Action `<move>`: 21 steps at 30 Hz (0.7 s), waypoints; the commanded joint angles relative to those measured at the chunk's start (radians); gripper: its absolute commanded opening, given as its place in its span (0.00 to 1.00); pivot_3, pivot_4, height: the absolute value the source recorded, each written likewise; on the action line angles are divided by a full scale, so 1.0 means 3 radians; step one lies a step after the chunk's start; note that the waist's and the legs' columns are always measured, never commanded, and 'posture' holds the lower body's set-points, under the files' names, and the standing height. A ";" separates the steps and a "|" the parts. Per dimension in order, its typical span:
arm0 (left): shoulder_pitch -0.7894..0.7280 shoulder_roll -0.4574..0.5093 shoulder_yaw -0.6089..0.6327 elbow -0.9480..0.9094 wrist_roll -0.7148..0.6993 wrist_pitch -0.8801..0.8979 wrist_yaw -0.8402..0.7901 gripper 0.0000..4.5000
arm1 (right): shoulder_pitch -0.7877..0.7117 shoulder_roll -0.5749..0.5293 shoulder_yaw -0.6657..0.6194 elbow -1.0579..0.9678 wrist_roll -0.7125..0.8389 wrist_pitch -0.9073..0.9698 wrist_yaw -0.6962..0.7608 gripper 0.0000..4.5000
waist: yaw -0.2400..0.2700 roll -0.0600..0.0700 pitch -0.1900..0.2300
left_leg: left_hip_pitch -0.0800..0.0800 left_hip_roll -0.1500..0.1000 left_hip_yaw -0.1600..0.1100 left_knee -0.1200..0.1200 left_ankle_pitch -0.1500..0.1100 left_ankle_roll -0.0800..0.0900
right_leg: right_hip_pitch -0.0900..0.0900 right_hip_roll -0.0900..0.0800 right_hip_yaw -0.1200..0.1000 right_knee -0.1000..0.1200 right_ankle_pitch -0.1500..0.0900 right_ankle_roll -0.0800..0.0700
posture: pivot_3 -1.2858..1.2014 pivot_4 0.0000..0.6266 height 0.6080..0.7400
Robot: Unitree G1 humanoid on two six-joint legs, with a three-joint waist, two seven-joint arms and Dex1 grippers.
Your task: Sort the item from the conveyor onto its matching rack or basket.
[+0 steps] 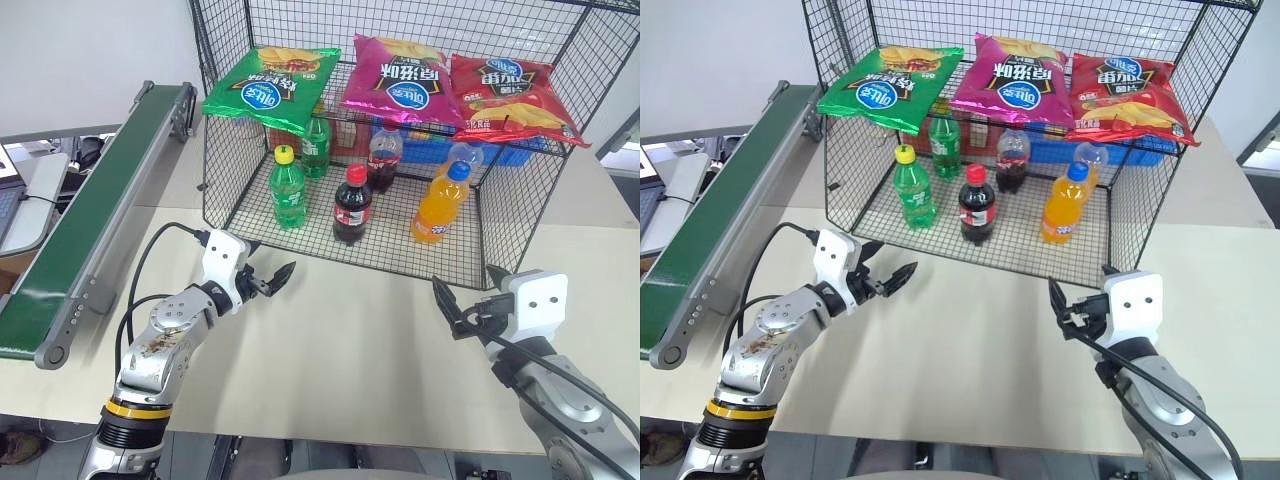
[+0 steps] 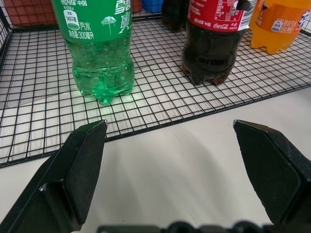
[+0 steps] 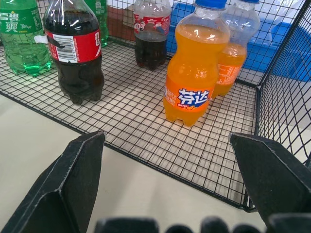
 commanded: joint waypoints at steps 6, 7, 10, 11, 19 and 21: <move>-0.0128 -0.0018 0.0224 0.0090 -0.0171 -0.0207 -0.0336 0.98 | -0.0308 0.0036 0.0154 0.0062 -0.0192 -0.0177 0.0055 1.00 | -0.0016 0.0000 0.0000 | 0.0009 0.0000 0.0001 0.0000 0.0000 0.0001 | 0.0007 0.0002 -0.0001 0.0001 0.0000 0.0000 | 0.52 0.24 1.00; -0.0155 -0.0037 0.0243 0.0102 -0.0180 -0.0216 -0.0347 0.98 | -0.0329 0.0032 0.0134 0.0075 -0.0194 -0.0183 0.0076 1.00 | -0.0012 0.0000 0.0000 | 0.0009 0.0000 0.0000 -0.0001 0.0000 0.0001 | 0.0007 0.0003 -0.0001 0.0000 0.0000 0.0000 | 0.52 0.24 1.00; -0.0178 -0.0033 0.0298 0.0175 -0.0167 -0.0298 -0.0415 0.98 | -0.0378 0.0033 0.0139 0.0092 -0.0220 -0.0181 0.0110 1.00 | -0.0003 0.0000 0.0000 | 0.0006 -0.0001 -0.0001 0.0001 -0.0001 0.0002 | 0.0008 0.0002 0.0000 0.0000 0.0000 0.0000 | 0.52 0.24 1.00; -0.0178 -0.0037 0.0323 0.0186 -0.0186 -0.0290 -0.0416 0.98 | -0.0393 0.0026 0.0127 0.0093 -0.0217 -0.0178 0.0129 1.00 | -0.0004 0.0000 0.0000 | 0.0006 -0.0003 -0.0001 0.0001 -0.0001 0.0002 | 0.0009 0.0001 0.0000 0.0000 0.0000 0.0000 | 0.52 0.24 1.00; -0.0052 0.0009 0.0479 0.0049 -0.0301 -0.0209 -0.0466 0.98 | -0.0425 0.0030 0.0150 0.0022 -0.0198 -0.0089 0.0194 1.00 | -0.0017 0.0001 0.0000 | 0.0009 -0.0001 -0.0001 0.0002 -0.0001 0.0002 | 0.0011 0.0002 0.0000 0.0001 0.0000 -0.0001 | 0.52 0.24 1.00; -0.0006 0.0027 0.0460 -0.0006 -0.0276 -0.0192 -0.0452 0.98 | -0.0372 0.0033 0.0155 0.0006 -0.0195 -0.0099 0.0217 1.00 | -0.0012 0.0001 0.0000 | 0.0008 -0.0001 -0.0002 0.0002 -0.0001 0.0002 | 0.0011 0.0001 0.0000 0.0001 0.0000 -0.0001 | 0.52 0.24 1.00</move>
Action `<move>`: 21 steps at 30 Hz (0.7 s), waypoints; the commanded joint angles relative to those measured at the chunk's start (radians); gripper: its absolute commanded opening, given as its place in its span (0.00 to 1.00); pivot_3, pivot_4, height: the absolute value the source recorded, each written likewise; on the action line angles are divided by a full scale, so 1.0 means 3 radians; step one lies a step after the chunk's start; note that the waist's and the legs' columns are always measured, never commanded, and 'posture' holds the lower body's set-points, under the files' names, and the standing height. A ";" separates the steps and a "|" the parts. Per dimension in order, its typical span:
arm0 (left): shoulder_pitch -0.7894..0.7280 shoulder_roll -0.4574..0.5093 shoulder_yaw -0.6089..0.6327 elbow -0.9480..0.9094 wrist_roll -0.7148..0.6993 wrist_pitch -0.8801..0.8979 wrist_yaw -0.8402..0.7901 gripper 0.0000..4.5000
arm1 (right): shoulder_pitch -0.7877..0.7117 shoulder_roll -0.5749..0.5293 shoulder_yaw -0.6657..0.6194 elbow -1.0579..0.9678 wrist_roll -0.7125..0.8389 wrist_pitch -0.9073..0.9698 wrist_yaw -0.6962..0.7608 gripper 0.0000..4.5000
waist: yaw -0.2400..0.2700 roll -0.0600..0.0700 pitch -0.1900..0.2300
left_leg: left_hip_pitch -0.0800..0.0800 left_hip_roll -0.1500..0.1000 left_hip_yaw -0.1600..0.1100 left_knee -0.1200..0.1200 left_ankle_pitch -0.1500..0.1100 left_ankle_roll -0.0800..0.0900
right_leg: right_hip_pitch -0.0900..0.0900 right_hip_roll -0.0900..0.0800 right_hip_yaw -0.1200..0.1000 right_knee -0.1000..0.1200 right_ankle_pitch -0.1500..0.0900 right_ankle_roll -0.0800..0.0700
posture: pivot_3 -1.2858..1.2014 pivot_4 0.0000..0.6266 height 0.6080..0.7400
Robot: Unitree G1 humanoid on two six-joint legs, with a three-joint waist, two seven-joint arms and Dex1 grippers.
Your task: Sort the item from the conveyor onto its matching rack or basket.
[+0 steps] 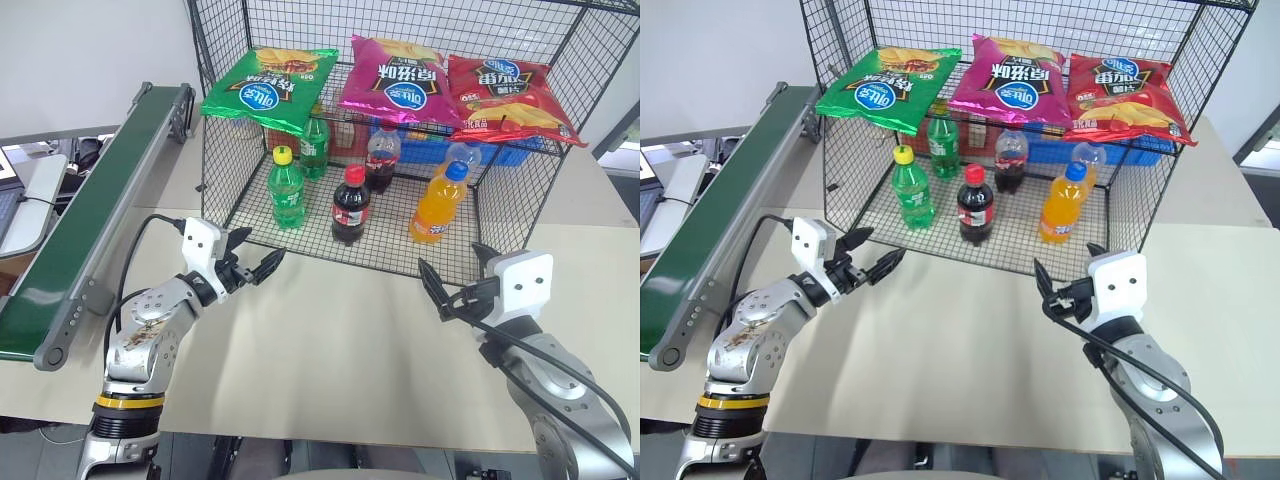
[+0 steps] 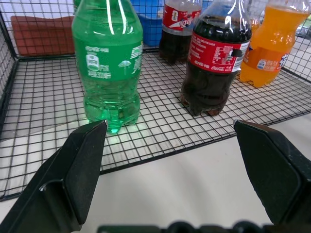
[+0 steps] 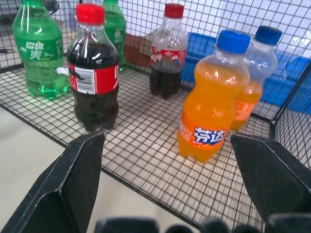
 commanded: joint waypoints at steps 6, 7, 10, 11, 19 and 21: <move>-0.0066 0.0095 0.0051 -0.0205 -0.0064 0.0073 -0.0044 0.98 | 0.0027 -0.0006 -0.0032 -0.0254 0.0034 0.0038 0.0052 1.00 | 0.0001 0.0000 0.0000 | 0.0001 0.0000 -0.0001 0.0002 0.0000 0.0000 | 0.0002 -0.0001 0.0000 0.0000 0.0000 0.0000 | 0.52 0.24 1.00; -0.0088 0.0096 0.0036 -0.0161 -0.0040 0.0040 -0.0060 0.98 | 0.0023 -0.0006 -0.0024 -0.0224 0.0021 0.0017 0.0061 1.00 | 0.0000 0.0000 0.0000 | 0.0002 0.0000 -0.0001 0.0002 0.0000 0.0000 | 0.0003 -0.0001 -0.0001 0.0000 0.0000 0.0000 | 0.52 0.24 1.00; -0.0151 0.0120 0.0055 -0.0082 -0.0025 0.0016 -0.0086 0.98 | -0.0019 0.0009 0.0018 -0.0180 -0.0019 0.0020 0.0042 1.00 | -0.0003 0.0000 0.0000 | 0.0002 0.0000 -0.0001 0.0001 0.0000 0.0000 | 0.0003 0.0000 -0.0001 0.0000 0.0000 0.0000 | 0.52 0.24 1.00; -0.0163 0.0122 0.0060 -0.0074 -0.0026 0.0019 -0.0088 0.98 | -0.0033 0.0010 0.0020 -0.0178 -0.0022 0.0027 0.0037 1.00 | -0.0004 0.0000 0.0000 | 0.0002 0.0000 -0.0001 0.0002 0.0000 0.0000 | 0.0003 0.0001 -0.0001 0.0000 0.0000 0.0000 | 0.52 0.24 1.00; -0.0130 0.0110 0.0037 -0.0159 -0.0008 0.0002 -0.0054 0.98 | -0.0202 0.0006 0.0023 -0.0178 -0.0002 0.0122 0.0028 1.00 | -0.0001 0.0000 0.0000 | 0.0002 0.0000 -0.0001 0.0002 0.0000 0.0000 | 0.0003 0.0000 -0.0001 0.0000 0.0000 -0.0001 | 0.52 0.24 1.00; -0.0143 0.0106 0.0031 -0.0167 -0.0005 0.0011 -0.0044 0.98 | -0.0233 0.0012 0.0029 -0.0180 0.0000 0.0144 0.0020 1.00 | -0.0002 0.0000 0.0000 | 0.0002 -0.0001 -0.0001 0.0002 0.0000 0.0000 | 0.0003 0.0000 -0.0001 0.0000 0.0001 -0.0001 | 0.52 0.24 1.00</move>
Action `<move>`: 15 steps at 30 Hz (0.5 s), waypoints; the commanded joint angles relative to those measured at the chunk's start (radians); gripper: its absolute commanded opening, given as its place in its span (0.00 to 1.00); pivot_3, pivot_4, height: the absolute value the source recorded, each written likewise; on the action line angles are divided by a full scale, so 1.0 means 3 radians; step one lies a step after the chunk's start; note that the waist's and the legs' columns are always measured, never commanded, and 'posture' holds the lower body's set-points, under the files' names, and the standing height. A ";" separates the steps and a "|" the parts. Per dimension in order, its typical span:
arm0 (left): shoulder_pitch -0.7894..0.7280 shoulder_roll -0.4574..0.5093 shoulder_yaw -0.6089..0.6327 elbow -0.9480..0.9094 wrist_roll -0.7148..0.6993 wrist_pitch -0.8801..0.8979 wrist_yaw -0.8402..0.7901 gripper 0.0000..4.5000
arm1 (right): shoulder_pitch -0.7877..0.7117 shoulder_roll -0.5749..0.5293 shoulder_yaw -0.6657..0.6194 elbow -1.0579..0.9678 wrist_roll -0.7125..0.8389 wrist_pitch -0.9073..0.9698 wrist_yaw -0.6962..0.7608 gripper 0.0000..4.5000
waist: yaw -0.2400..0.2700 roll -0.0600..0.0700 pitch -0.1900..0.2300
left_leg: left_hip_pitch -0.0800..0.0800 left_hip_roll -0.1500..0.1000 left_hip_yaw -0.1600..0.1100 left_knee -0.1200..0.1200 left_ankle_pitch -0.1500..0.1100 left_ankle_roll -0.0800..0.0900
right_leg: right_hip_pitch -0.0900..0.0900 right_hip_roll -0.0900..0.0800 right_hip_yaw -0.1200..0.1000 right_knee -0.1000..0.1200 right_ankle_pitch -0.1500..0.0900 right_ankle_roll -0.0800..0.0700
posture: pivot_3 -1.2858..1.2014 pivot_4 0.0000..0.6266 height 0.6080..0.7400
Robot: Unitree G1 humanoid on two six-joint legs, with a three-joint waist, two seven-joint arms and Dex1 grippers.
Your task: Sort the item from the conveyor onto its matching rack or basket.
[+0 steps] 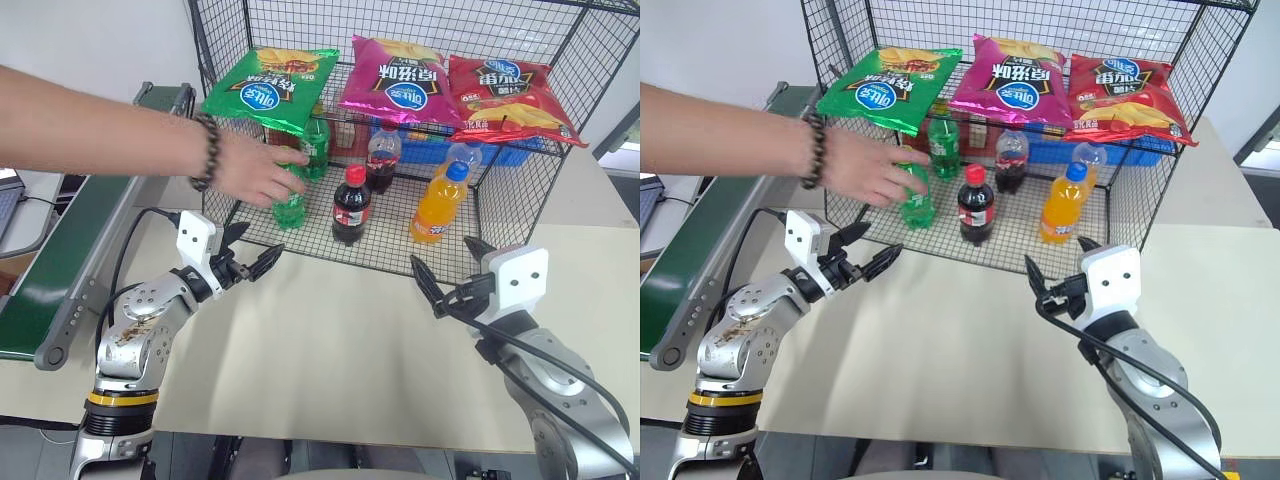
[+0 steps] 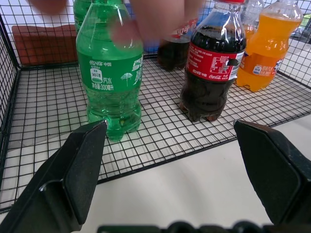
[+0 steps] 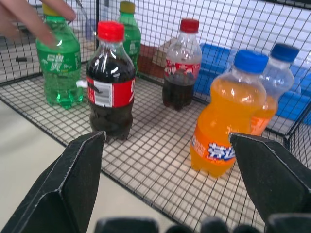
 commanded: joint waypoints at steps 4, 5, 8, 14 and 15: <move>-0.0025 0.0028 0.0031 -0.0156 0.0022 -0.0047 0.0010 0.98 | -0.0104 0.0011 -0.0027 -0.0067 0.0003 0.0034 -0.0002 1.00 | -0.0002 0.0000 0.0000 | 0.0000 0.0000 0.0000 0.0000 0.0000 0.0000 | 0.0000 0.0000 0.0000 0.0000 0.0000 0.0000 | 0.52 0.24 1.00; -0.0020 0.0037 0.0036 -0.0165 0.0020 -0.0044 0.0006 0.98 | -0.0107 0.0009 -0.0029 -0.0059 0.0005 0.0031 0.0006 1.00 | -0.0002 0.0000 0.0000 | 0.0000 0.0000 0.0000 0.0000 0.0000 0.0000 | 0.0000 0.0000 0.0000 0.0000 0.0000 0.0000 | 0.52 0.24 1.00; 0.0010 0.0075 0.0072 -0.0212 -0.0002 -0.0007 0.0004 0.98 | -0.0115 0.0002 -0.0027 -0.0032 0.0015 0.0015 0.0037 1.00 | -0.0001 0.0000 0.0000 | 0.0000 0.0000 0.0000 0.0001 0.0000 0.0000 | 0.0000 0.0000 0.0000 0.0001 0.0000 0.0000 | 0.52 0.24 1.00; 0.0219 0.0132 0.0202 -0.0371 -0.0048 0.0071 0.0077 0.98 | -0.0112 -0.0025 -0.0001 0.0010 0.0039 -0.0038 0.0151 1.00 | -0.0009 0.0001 0.0000 | 0.0001 0.0001 0.0000 0.0000 0.0000 0.0000 | 0.0000 0.0000 0.0001 0.0001 0.0000 -0.0001 | 0.52 0.24 1.00; 0.0240 0.0125 0.0236 -0.0390 -0.0057 0.0088 0.0113 0.98 | -0.0115 -0.0029 0.0000 0.0022 0.0042 -0.0048 0.0175 1.00 | -0.0008 0.0001 0.0000 | 0.0001 0.0001 0.0000 0.0000 0.0000 0.0000 | 0.0000 0.0000 0.0000 0.0001 0.0000 -0.0001 | 0.52 0.24 1.00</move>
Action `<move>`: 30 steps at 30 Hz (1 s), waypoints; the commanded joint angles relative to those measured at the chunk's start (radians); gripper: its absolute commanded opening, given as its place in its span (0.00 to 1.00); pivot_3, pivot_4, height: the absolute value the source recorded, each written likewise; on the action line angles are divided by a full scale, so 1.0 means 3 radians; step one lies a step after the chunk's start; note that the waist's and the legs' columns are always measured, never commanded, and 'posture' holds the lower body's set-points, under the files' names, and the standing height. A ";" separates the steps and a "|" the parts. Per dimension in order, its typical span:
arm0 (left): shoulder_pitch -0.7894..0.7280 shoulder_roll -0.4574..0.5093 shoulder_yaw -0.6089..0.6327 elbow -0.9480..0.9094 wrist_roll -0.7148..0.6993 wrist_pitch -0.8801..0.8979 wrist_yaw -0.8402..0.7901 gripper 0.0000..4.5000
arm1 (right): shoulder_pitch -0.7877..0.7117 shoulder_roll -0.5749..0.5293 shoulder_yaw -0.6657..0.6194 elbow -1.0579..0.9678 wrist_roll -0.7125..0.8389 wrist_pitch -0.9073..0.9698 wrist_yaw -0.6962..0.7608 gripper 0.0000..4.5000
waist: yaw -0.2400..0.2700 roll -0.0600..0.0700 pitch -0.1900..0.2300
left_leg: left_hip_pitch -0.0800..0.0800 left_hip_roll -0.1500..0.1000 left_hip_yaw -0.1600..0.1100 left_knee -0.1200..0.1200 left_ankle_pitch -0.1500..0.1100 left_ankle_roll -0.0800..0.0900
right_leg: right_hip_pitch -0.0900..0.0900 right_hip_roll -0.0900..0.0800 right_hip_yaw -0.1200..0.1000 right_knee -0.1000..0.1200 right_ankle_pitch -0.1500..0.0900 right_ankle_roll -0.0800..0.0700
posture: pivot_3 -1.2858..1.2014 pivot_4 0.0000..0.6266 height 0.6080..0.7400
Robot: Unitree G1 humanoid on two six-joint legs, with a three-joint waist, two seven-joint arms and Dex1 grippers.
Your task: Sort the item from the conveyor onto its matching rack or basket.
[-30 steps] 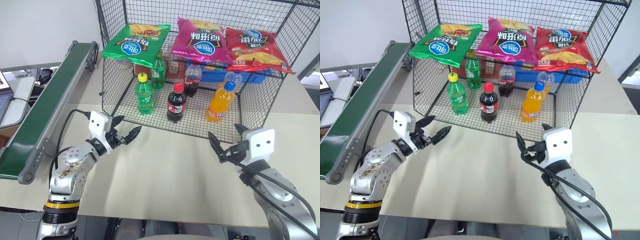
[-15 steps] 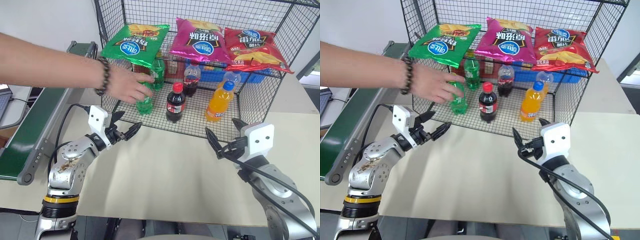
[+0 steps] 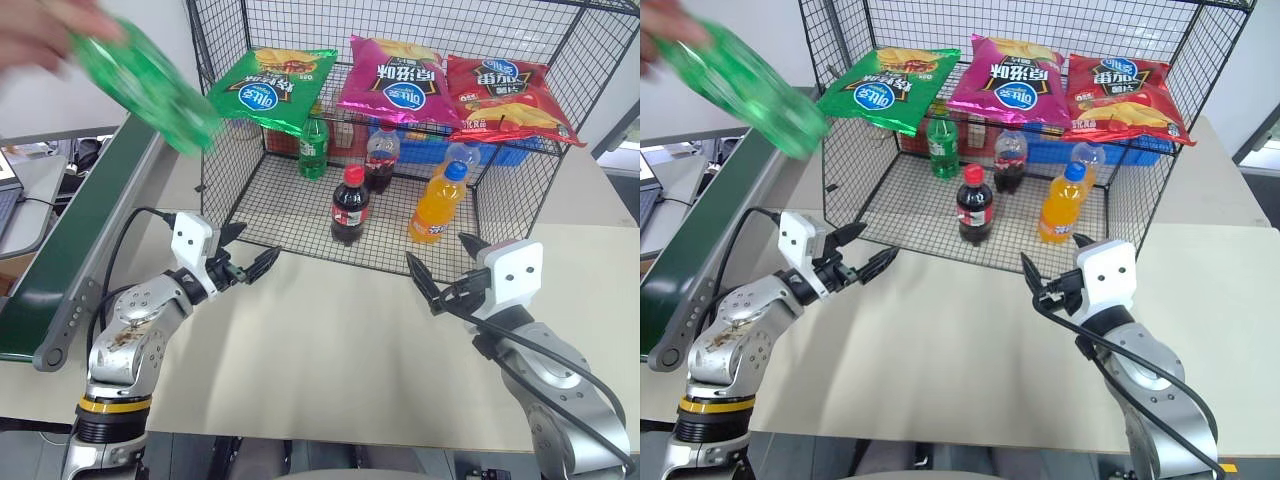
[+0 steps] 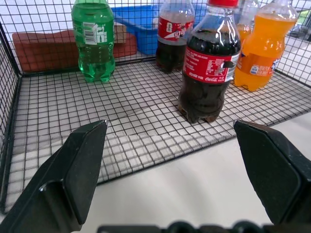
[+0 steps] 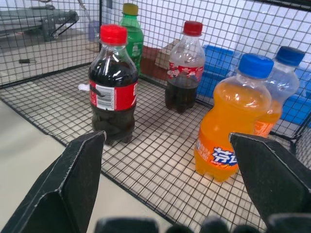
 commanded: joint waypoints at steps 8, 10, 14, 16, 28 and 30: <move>0.0069 0.0009 0.0323 -0.0200 -0.0068 0.0062 0.0243 0.98 | -0.0153 -0.0013 0.0019 0.0152 0.0024 -0.0215 0.0229 1.00 | 0.0005 0.0000 0.0000 | 0.0000 -0.0001 -0.0001 0.0002 -0.0001 0.0001 | 0.0002 -0.0001 -0.0001 -0.0001 0.0000 0.0000 | 0.52 0.24 1.00; 0.0080 0.0006 0.0342 -0.0210 -0.0084 0.0074 0.0252 0.98 | -0.0180 -0.0004 0.0038 0.0191 0.0013 -0.0243 0.0246 1.00 | 0.0005 0.0000 0.0000 | 0.0000 -0.0001 -0.0001 0.0002 0.0000 0.0001 | 0.0001 -0.0001 -0.0001 0.0000 0.0000 0.0000 | 0.52 0.24 1.00; 0.0085 -0.0013 0.0375 -0.0221 -0.0120 0.0115 0.0291 0.98 | -0.0216 0.0007 0.0046 0.0246 0.0001 -0.0279 0.0268 1.00 | 0.0005 0.0000 0.0000 | 0.0000 -0.0001 -0.0001 0.0001 -0.0001 0.0001 | 0.0001 -0.0001 -0.0001 0.0000 0.0000 -0.0001 | 0.52 0.24 1.00; 0.0076 -0.0010 0.0387 -0.0214 -0.0126 0.0122 0.0293 0.98 | -0.0220 0.0010 0.0055 0.0257 -0.0003 -0.0290 0.0268 1.00 | 0.0007 0.0000 0.0000 | 0.0000 -0.0001 -0.0001 0.0001 -0.0001 0.0001 | 0.0001 -0.0001 -0.0001 0.0000 0.0000 -0.0001 | 0.52 0.24 1.00; 0.0053 0.0025 0.0546 -0.0135 -0.0129 0.0134 0.0448 0.98 | -0.0257 -0.0019 0.0045 0.0213 0.0061 -0.0220 0.0296 1.00 | 0.0003 0.0000 0.0000 | 0.0000 -0.0001 -0.0001 0.0001 -0.0001 0.0001 | 0.0001 -0.0001 -0.0001 0.0000 0.0001 -0.0001 | 0.52 0.24 1.00; 0.0050 0.0028 0.0637 -0.0121 -0.0142 0.0148 0.0514 0.98 | -0.0336 -0.0059 0.0033 0.0218 0.0126 -0.0178 0.0362 1.00 | 0.0000 0.0000 0.0000 | 0.0000 0.0000 -0.0001 0.0001 -0.0001 0.0001 | 0.0001 -0.0001 -0.0001 0.0001 0.0001 -0.0001 | 0.52 0.24 1.00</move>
